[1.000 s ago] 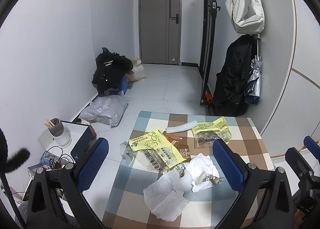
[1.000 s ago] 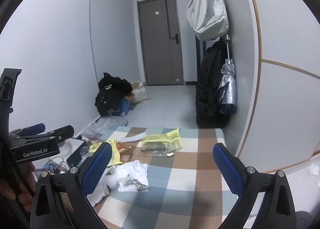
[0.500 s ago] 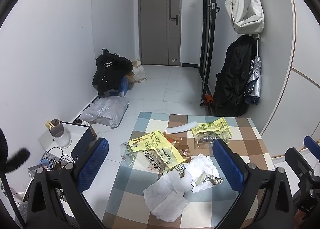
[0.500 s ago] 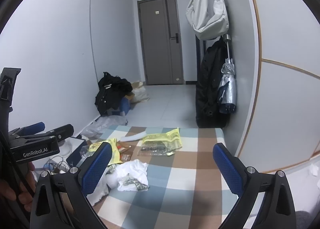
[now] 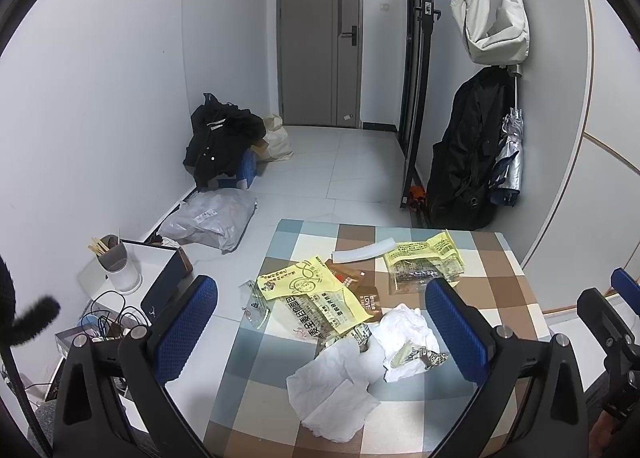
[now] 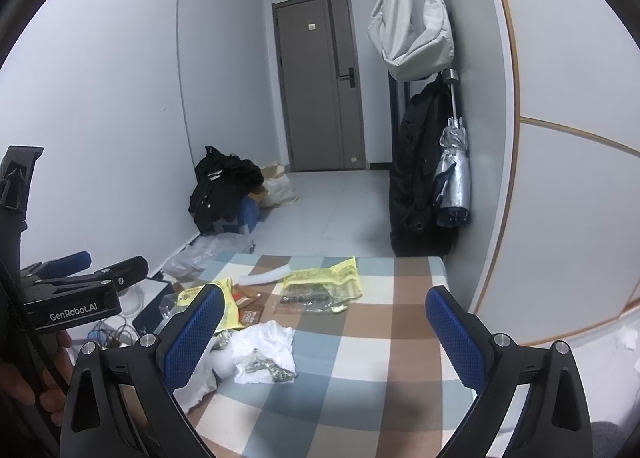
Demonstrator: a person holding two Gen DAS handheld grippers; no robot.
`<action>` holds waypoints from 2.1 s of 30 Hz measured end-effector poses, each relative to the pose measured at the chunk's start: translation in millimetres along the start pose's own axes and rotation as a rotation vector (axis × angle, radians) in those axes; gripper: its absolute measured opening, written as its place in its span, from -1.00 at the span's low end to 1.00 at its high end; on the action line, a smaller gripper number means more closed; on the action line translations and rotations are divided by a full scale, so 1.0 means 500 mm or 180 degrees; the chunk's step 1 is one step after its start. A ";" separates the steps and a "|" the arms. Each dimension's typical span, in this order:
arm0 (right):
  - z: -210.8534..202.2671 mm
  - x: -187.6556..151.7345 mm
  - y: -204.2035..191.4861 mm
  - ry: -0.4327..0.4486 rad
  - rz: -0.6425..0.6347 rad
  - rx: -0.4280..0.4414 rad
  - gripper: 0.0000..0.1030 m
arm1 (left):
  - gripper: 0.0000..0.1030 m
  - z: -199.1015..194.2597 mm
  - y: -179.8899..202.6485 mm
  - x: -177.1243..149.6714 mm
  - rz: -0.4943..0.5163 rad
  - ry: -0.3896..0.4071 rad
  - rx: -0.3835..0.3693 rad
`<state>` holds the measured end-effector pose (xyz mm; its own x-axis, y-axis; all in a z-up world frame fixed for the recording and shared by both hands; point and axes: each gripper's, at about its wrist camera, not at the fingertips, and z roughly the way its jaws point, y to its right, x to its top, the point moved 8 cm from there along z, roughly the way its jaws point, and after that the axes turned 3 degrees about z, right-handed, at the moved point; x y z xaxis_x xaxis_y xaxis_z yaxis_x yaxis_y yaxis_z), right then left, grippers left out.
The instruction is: Collect trash
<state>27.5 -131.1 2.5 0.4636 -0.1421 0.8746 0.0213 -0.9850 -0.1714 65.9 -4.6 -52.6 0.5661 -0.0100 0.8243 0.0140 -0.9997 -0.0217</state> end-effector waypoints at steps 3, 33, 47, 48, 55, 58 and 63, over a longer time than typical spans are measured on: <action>0.000 0.000 0.001 0.0002 0.0010 -0.0015 0.97 | 0.98 -0.001 -0.002 -0.001 -0.0002 -0.0003 0.0001; 0.036 -0.021 0.025 -0.0299 0.0139 -0.0008 0.97 | 0.98 0.056 0.002 -0.054 0.0128 -0.0517 -0.0130; 0.118 -0.048 0.036 -0.0671 0.0160 0.0046 0.97 | 0.86 0.119 -0.005 -0.187 0.0278 -0.1489 -0.0558; 0.122 -0.049 0.036 -0.0695 0.0164 0.0060 0.97 | 0.85 0.122 -0.007 -0.197 0.0302 -0.1548 -0.0589; 0.142 -0.054 0.038 -0.0821 0.0187 0.0107 0.97 | 0.61 0.135 0.003 -0.240 0.0500 -0.1806 -0.0675; 0.145 -0.056 0.032 -0.0859 0.0193 0.0144 0.97 | 0.50 0.134 0.017 -0.243 0.0665 -0.1815 -0.0724; 0.147 -0.055 0.023 -0.0868 0.0150 0.0174 0.97 | 0.19 0.142 0.030 -0.248 0.0799 -0.1873 -0.0739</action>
<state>80.1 -131.1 -56.9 0.6864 -0.1489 0.7118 0.0383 -0.9701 -0.2398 54.2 -16.8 -195.2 0.8841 -0.2936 0.3636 -0.3166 -0.9485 0.0040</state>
